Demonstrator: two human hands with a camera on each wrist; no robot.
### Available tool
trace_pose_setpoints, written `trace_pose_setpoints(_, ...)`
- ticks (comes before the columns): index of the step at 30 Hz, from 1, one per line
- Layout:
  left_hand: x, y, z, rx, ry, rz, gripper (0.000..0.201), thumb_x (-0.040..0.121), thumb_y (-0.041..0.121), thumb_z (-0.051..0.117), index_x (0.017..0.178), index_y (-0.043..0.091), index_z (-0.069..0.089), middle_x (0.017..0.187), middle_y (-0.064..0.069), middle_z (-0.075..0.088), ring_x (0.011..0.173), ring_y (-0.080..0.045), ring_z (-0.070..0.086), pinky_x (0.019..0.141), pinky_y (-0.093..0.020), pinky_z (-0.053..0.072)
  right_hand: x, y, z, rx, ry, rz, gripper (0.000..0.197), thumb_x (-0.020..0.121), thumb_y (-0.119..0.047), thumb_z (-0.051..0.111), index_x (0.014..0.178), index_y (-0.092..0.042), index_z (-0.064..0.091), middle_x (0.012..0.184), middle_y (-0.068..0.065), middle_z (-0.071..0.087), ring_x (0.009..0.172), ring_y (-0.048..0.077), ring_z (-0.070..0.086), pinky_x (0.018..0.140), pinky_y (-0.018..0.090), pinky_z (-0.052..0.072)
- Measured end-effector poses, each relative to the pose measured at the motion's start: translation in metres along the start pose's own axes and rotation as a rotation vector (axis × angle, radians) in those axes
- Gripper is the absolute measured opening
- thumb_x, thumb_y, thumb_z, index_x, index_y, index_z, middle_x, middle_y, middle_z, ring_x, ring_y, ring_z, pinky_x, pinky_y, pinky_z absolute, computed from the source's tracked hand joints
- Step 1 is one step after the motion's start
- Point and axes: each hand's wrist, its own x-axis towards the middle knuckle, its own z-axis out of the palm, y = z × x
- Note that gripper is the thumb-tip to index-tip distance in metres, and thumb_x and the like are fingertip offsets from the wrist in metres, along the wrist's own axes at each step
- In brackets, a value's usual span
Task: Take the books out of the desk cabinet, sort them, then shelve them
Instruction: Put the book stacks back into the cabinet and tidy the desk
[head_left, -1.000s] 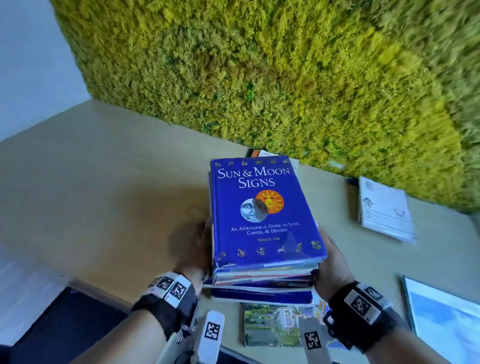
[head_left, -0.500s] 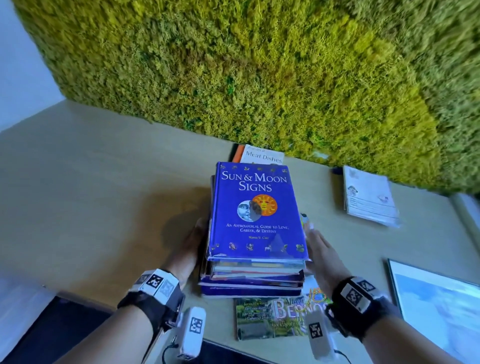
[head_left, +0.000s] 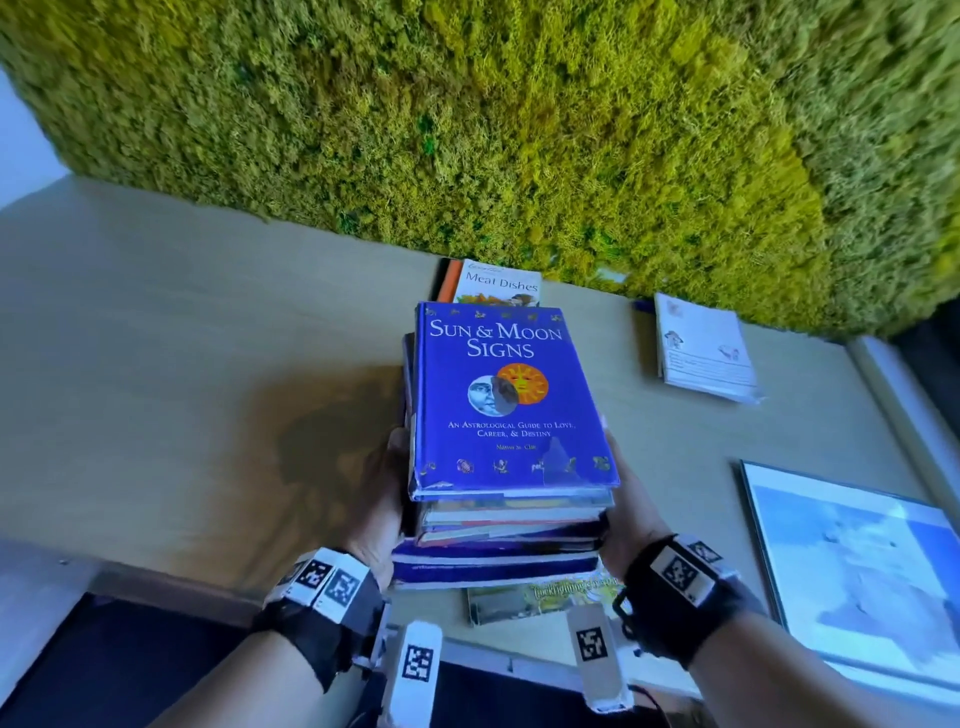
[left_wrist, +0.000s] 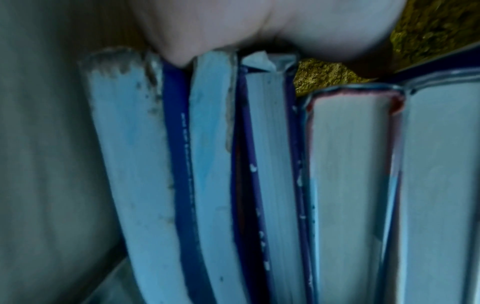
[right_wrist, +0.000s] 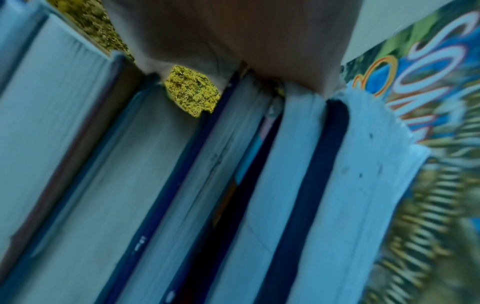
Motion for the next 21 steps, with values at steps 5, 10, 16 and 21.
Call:
trace_pose_setpoints(5,-0.046,-0.005,0.0,-0.153,-0.021,-0.207,0.092,0.073,0.091,0.052,0.129,0.019,0.067,0.131,-0.025,0.064,0.12,-0.037,0.061,0.107,-0.068,0.042,-0.034,0.013,-0.012,-0.076,-0.031,-0.005,0.064,0.092,-0.077,0.039,0.134,-0.037,0.065,0.132,-0.005,0.071,0.126,0.022,0.065,0.116,0.054,0.04)
trace_pose_setpoints(10,-0.11,-0.008,0.02,-0.203,-0.038,-0.229,0.054,0.097,0.051,0.045,0.107,0.011,0.08,0.072,-0.017,0.077,0.053,-0.015,0.072,0.044,-0.022,0.054,-0.076,0.035,-0.034,-0.115,-0.075,-0.072,0.053,0.097,-0.07,0.04,0.133,-0.04,0.065,0.133,-0.01,0.07,0.128,0.016,0.063,0.116,0.05,0.039)
trace_pose_setpoints(16,-0.188,-0.034,0.051,-0.288,-0.003,-0.185,0.05,0.095,0.052,0.044,0.079,0.027,0.084,0.103,-0.007,0.08,0.071,-0.015,0.077,0.066,-0.03,0.063,-0.129,0.082,-0.073,-0.049,-0.118,-0.073,0.076,0.079,-0.085,0.056,0.142,-0.043,0.055,0.147,-0.012,0.06,0.137,0.016,0.055,0.12,0.051,0.034)
trace_pose_setpoints(21,-0.232,-0.064,0.053,-0.134,0.121,-0.12,0.056,0.066,0.078,0.056,0.1,0.033,0.061,0.082,0.018,0.077,0.06,0.002,0.072,0.058,-0.026,0.061,-0.179,0.107,-0.1,-0.01,-0.189,-0.017,0.082,0.078,-0.086,0.056,0.142,-0.035,0.055,0.138,0.001,0.067,0.13,0.027,0.063,0.116,0.056,0.038)
